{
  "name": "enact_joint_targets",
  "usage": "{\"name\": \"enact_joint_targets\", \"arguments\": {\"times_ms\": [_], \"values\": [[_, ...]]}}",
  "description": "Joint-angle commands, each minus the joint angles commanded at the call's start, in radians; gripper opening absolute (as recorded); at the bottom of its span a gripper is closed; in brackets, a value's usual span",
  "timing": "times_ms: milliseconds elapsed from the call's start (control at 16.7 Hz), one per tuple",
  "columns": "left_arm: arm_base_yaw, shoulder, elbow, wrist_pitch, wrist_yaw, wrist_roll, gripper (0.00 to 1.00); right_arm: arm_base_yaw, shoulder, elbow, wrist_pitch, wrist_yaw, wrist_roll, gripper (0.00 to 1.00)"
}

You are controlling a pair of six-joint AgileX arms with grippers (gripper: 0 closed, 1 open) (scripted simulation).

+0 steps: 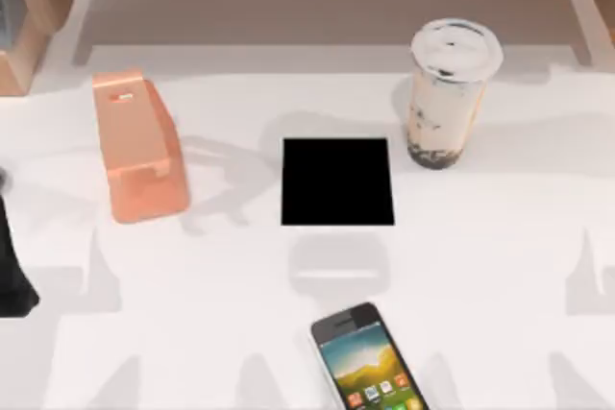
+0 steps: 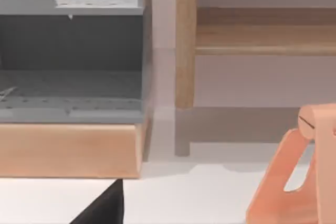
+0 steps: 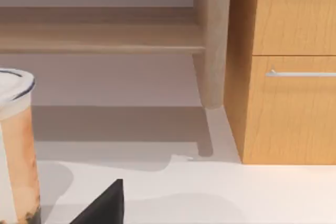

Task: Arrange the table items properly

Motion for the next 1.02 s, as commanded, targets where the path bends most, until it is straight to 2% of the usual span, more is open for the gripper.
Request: {"name": "enact_joint_targets", "arguments": {"times_ms": [240,420,660,1020], "values": [[0.002,0.028,0.027,-0.018,-0.001,0.028,1.00,0.000,0.000,0.000,0.000,0.000,0.000,1.00],[0.008,0.142,0.133,-0.088,-0.002,0.135,1.00,0.000,0.000,0.000,0.000,0.000,0.000,1.00],[0.021,0.409,0.369,-0.248,-0.004,0.371,1.00,0.000,0.000,0.000,0.000,0.000,0.000,1.00],[0.063,0.966,0.844,-0.576,-0.002,0.839,1.00,0.000,0.000,0.000,0.000,0.000,0.000,1.00]]}}
